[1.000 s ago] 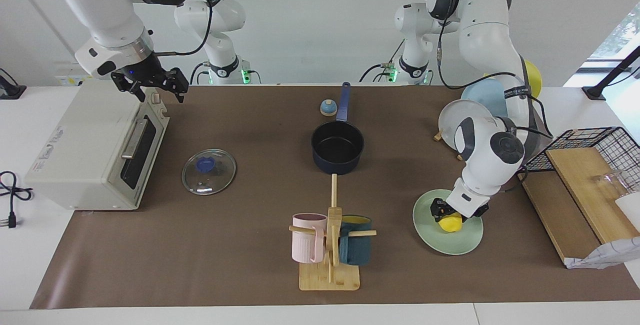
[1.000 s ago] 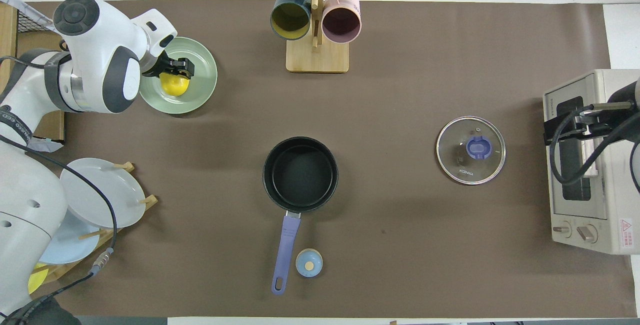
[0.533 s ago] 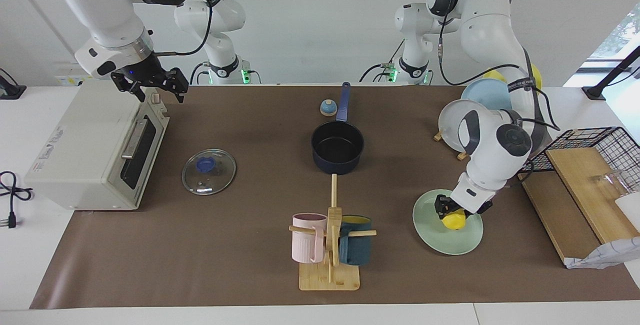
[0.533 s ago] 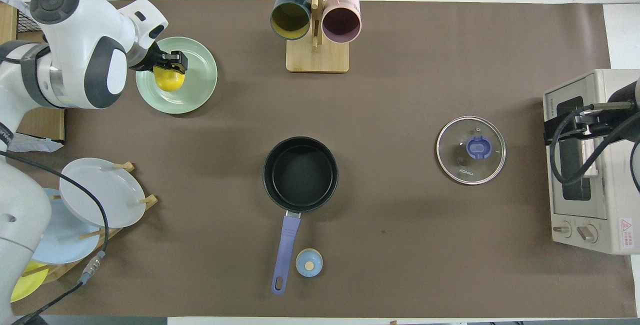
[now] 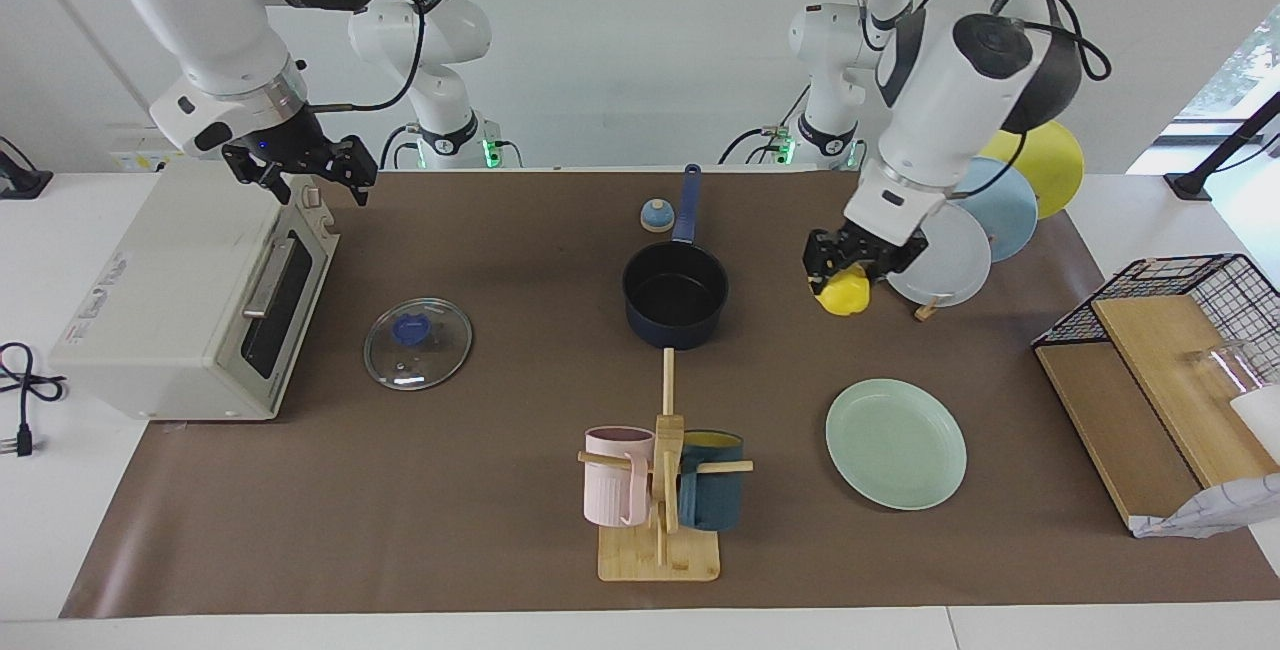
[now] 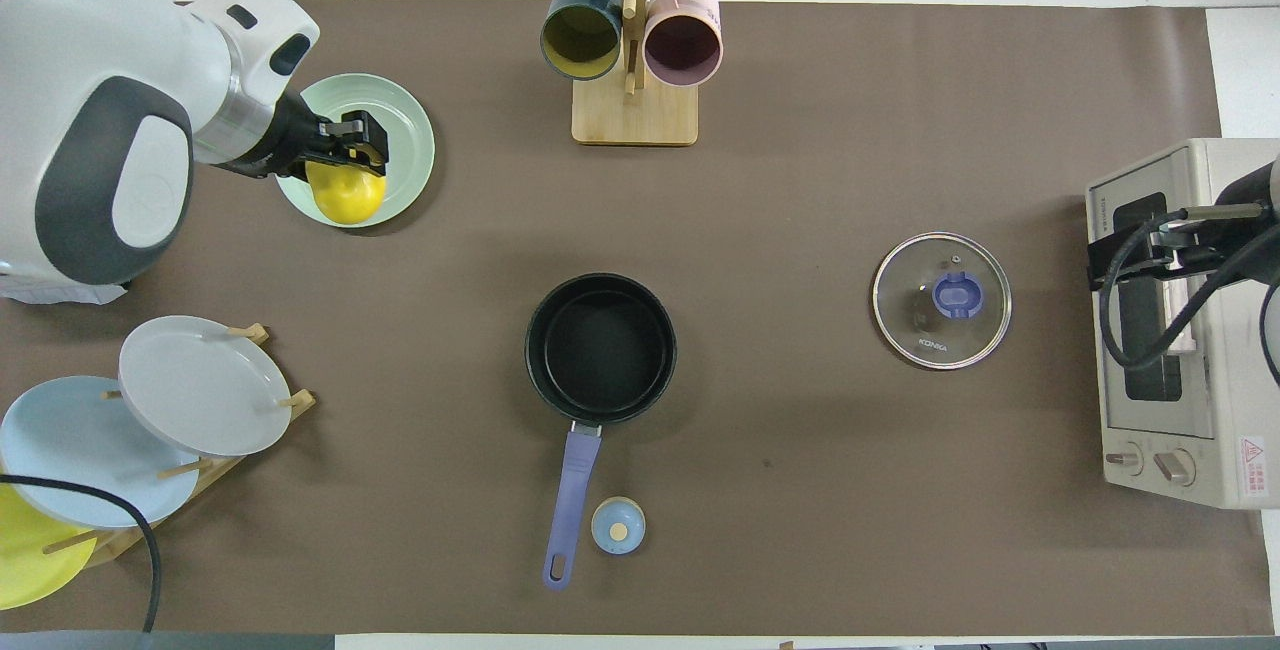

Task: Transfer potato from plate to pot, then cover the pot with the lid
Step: 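Carry the potato over the pot while the right gripper grasps the lid, then lower the potato into the black pot and open the left gripper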

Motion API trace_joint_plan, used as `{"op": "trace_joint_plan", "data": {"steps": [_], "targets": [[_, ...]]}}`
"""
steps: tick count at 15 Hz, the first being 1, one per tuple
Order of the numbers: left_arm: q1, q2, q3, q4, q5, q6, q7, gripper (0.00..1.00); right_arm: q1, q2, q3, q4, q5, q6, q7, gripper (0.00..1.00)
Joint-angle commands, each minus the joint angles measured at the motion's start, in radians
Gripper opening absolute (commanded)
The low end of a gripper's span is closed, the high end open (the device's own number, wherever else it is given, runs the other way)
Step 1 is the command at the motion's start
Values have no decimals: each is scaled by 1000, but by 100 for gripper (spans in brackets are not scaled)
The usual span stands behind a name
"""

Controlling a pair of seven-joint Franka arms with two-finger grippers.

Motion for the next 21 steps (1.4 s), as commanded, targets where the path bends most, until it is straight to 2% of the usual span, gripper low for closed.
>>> {"op": "trace_joint_plan", "data": {"steps": [1, 3, 5, 8, 11, 15, 16, 21], "targets": [[-126, -100, 16, -215, -23, 129, -100, 0, -1, -25, 5, -37, 25, 28, -25, 100], [-204, -110, 18, -323, -23, 272, -155, 0, 5, -28, 7, -67, 28, 119, -40, 100], [-245, -77, 18, -361, -23, 343, -169, 0, 4, -36, 7, -121, 28, 184, -52, 100], [-290, -27, 19, -366, -23, 372, -200, 0, 5, 6, 9, -200, 31, 320, -83, 100], [-315, -22, 19, -410, -23, 443, -214, 0, 11, 64, 9, -295, 88, 460, -140, 100], [-328, 15, 21, -421, -20, 484, -211, 0, 14, 95, 9, -509, 92, 777, -206, 100], [-328, 21, 21, -423, -19, 495, -211, 0, 14, 101, 9, -535, 92, 820, -206, 100], [-351, 73, 22, -426, 6, 541, -214, 0, 19, 135, 9, -569, 92, 839, -207, 100]]}}
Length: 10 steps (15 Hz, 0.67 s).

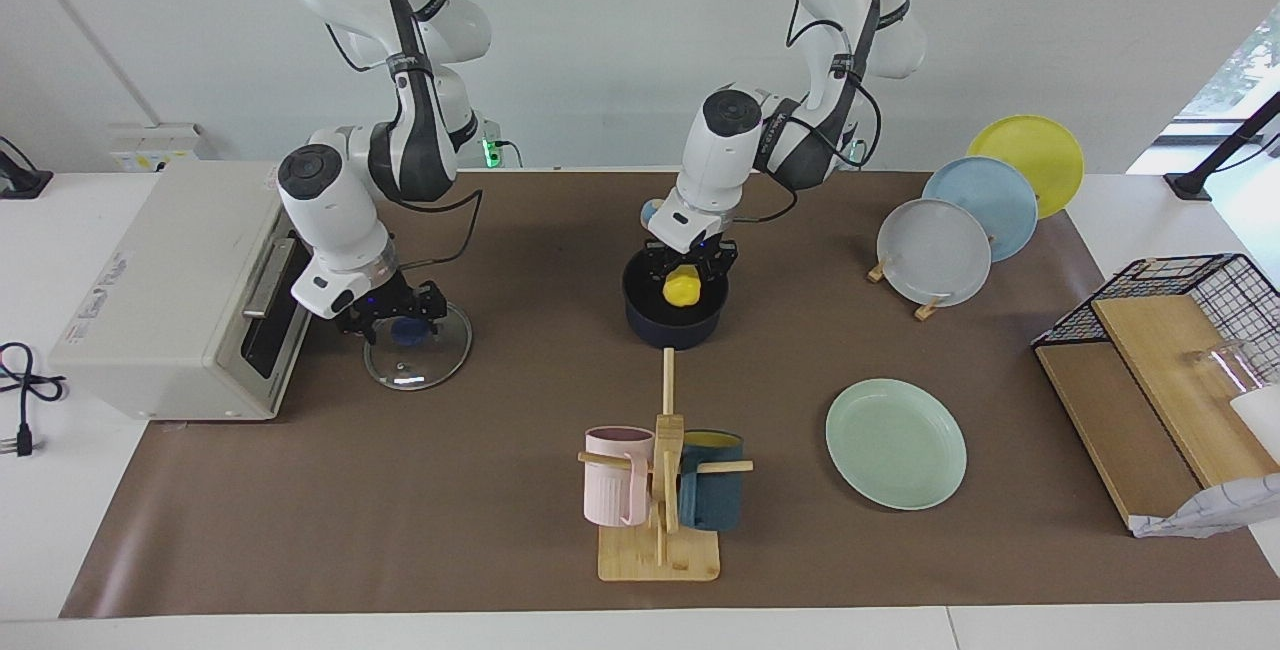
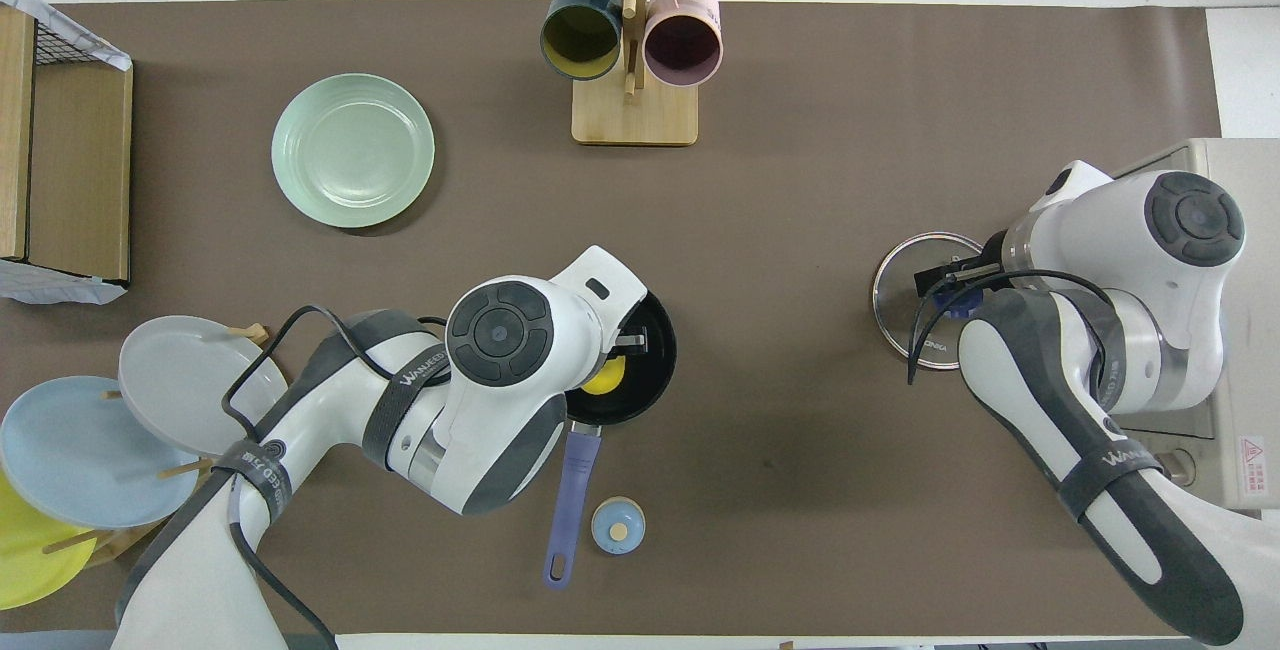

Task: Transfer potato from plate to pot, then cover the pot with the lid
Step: 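Lower the potato into the black pot and open the left gripper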

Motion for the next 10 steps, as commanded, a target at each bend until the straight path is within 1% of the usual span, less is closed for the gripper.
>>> {"op": "trace_joint_plan", "data": {"steps": [1, 5, 8, 10], "targets": [[-38, 11, 21, -19, 11, 37, -8, 0, 3, -14, 0, -28, 26, 4, -34, 100], [-45, 11, 21, -55, 14, 80, -8, 0, 3, -19, 0, -50, 26, 13, -38, 100], [-54, 27, 22, -58, 24, 94, -8, 0, 5, -20, 0, -59, 25, 21, -40, 100], [-54, 32, 22, -60, 35, 97, -9, 0, 3, -20, 0, -59, 25, 21, -61, 92]]}}
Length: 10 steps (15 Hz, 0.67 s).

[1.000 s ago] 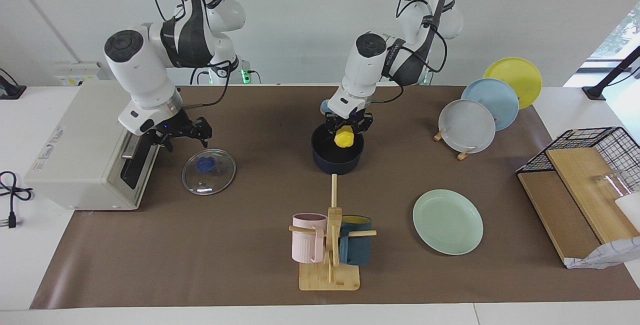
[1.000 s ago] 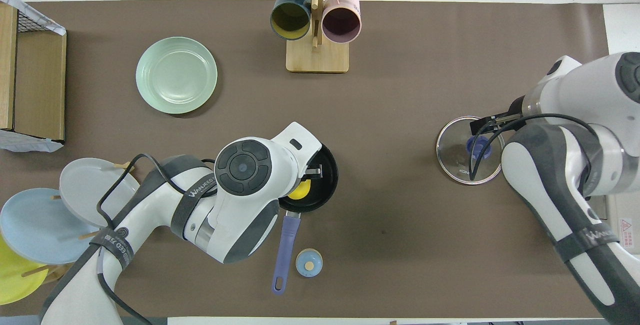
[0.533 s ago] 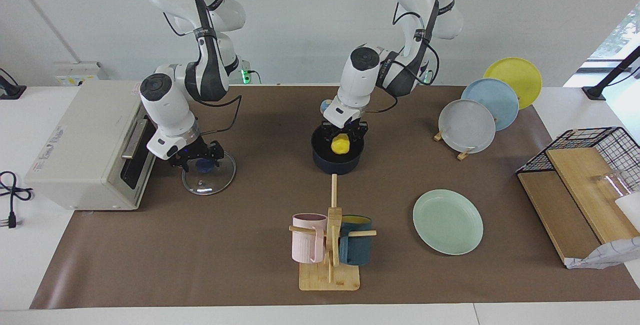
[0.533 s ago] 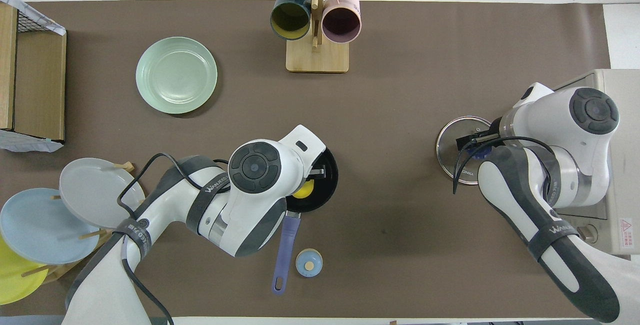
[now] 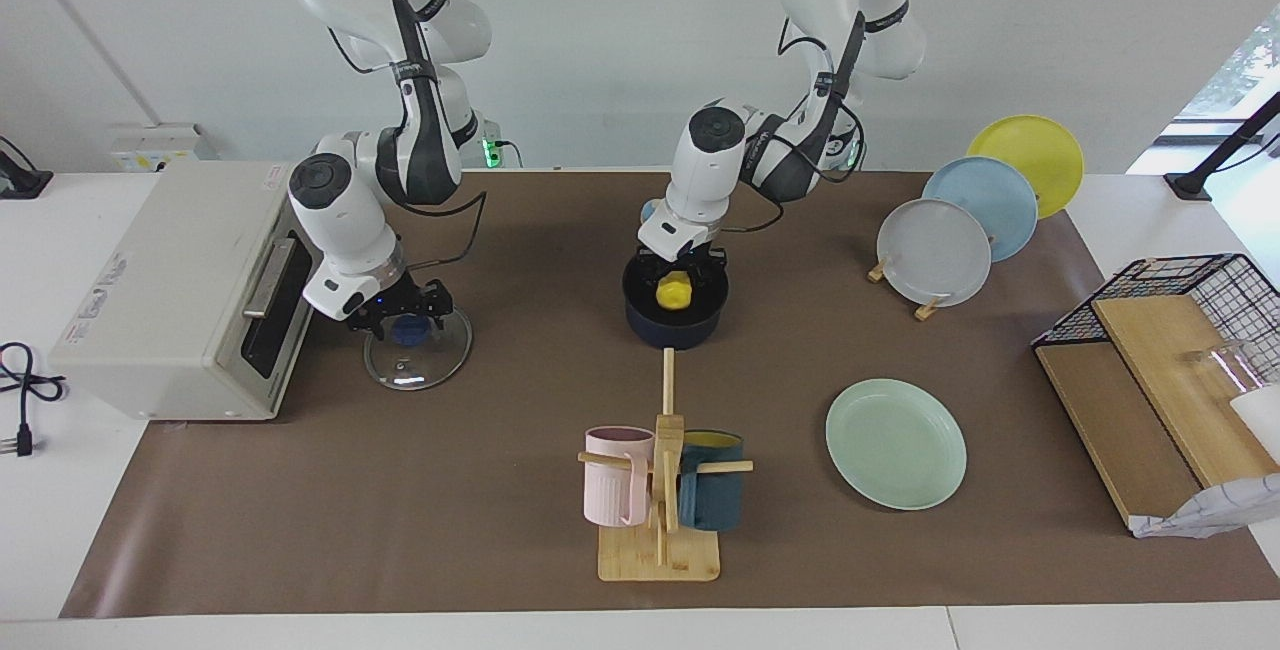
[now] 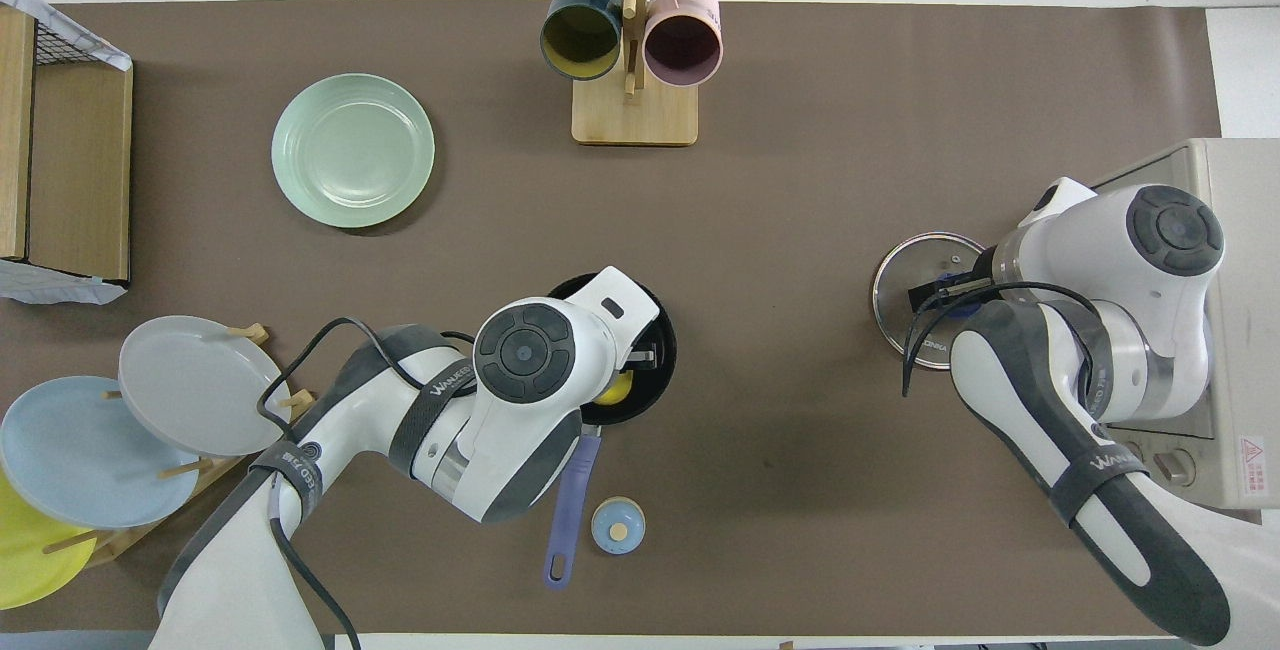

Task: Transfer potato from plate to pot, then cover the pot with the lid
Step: 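Lower the potato into the black pot and open the left gripper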

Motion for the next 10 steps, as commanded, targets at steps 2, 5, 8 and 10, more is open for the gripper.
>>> {"op": "trace_joint_plan", "data": {"steps": [2, 5, 8, 10], "targets": [[-23, 2, 20, -19, 27, 34, -8, 0, 0, -20, 0, -26, 25, 20, -62, 86], [-23, 2, 20, -15, 31, 33, -3, 100, 0, -20, 0, -26, 25, 20, -60, 80], [-21, 0, 20, -8, 31, 27, 0, 100, 0, -20, 0, -25, 25, 19, -60, 55], [-19, -6, 20, -6, 31, 20, 0, 100, 0, -19, 0, -17, 25, 8, -60, 36]]}}
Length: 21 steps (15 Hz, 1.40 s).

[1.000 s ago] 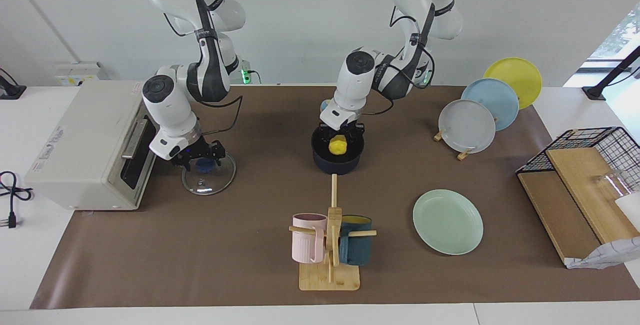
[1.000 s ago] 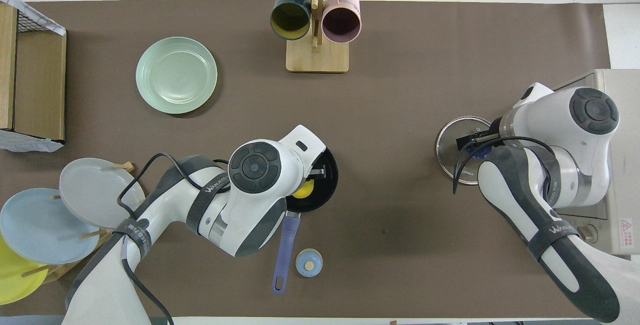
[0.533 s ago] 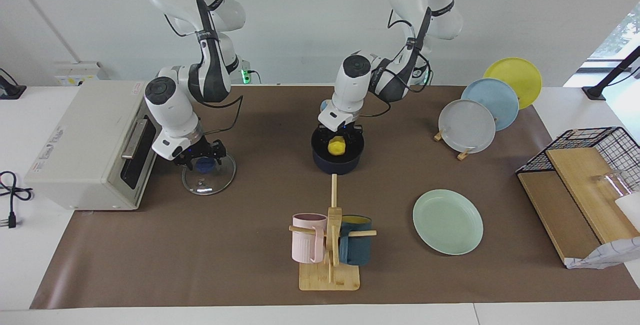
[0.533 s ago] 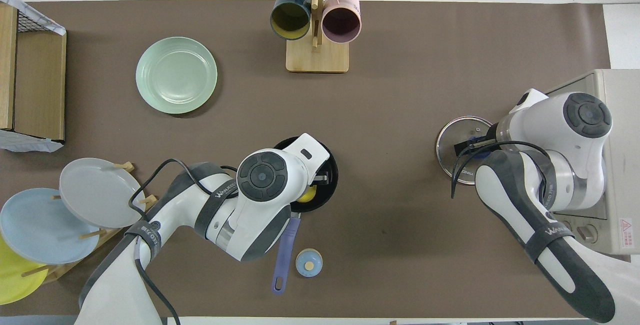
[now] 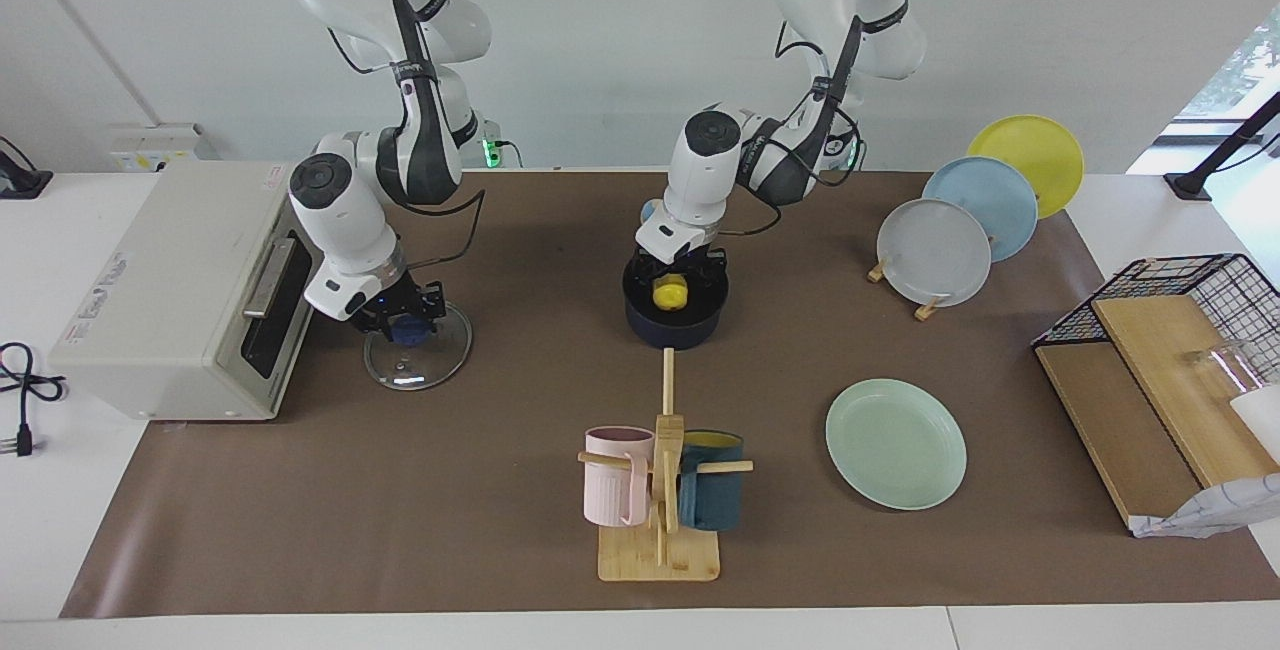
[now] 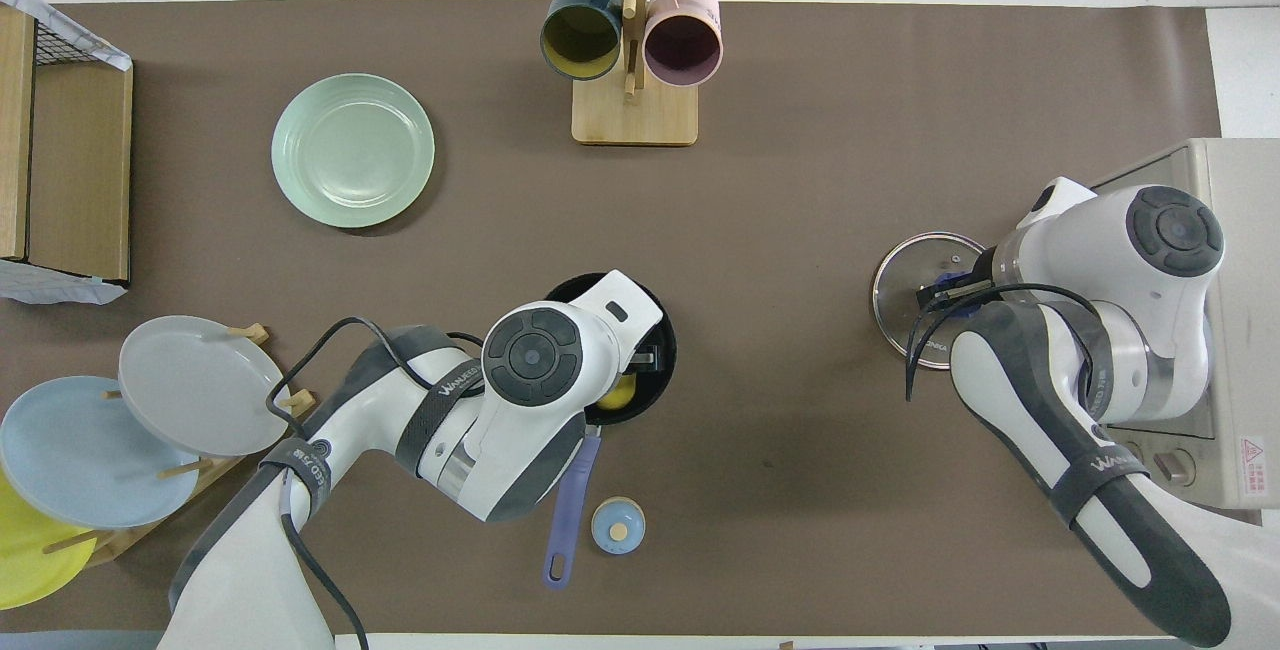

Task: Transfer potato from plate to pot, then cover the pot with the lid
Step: 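Lower the potato into the black pot and open the left gripper, then withdraw the left gripper while the right gripper carries the lid toward the pot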

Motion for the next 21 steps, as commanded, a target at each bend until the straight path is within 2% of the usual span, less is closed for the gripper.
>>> {"op": "trace_joint_plan", "data": {"steps": [1, 2, 5, 10, 14, 16, 19, 21], "targets": [[-16, -16, 19, -9, 21, 8, 0, 100, 2, -16, 1, -10, 25, 5, -30, 26], [-14, -19, 19, -9, 21, 6, 0, 100, 2, -13, 3, -1, 25, 0, -29, 19], [-2, -51, 25, 13, 21, -58, 9, 100, 11, 7, 11, 88, 25, -85, -26, 17], [114, -143, 24, 174, 19, -338, 92, 100, 58, 10, 14, 244, 25, -259, -5, 0], [228, -218, 25, 244, 19, -472, 177, 100, 127, 16, 14, 366, 23, -394, 121, 0], [307, -252, 27, 277, 19, -549, 268, 100, 175, 54, 14, 467, 25, -472, 191, 0], [447, -263, 27, 347, 19, -662, 458, 100, 267, 74, 14, 539, 14, -518, 328, 0], [519, -281, 27, 349, 19, -685, 568, 100, 345, 93, 14, 593, 12, -541, 432, 0]]}}
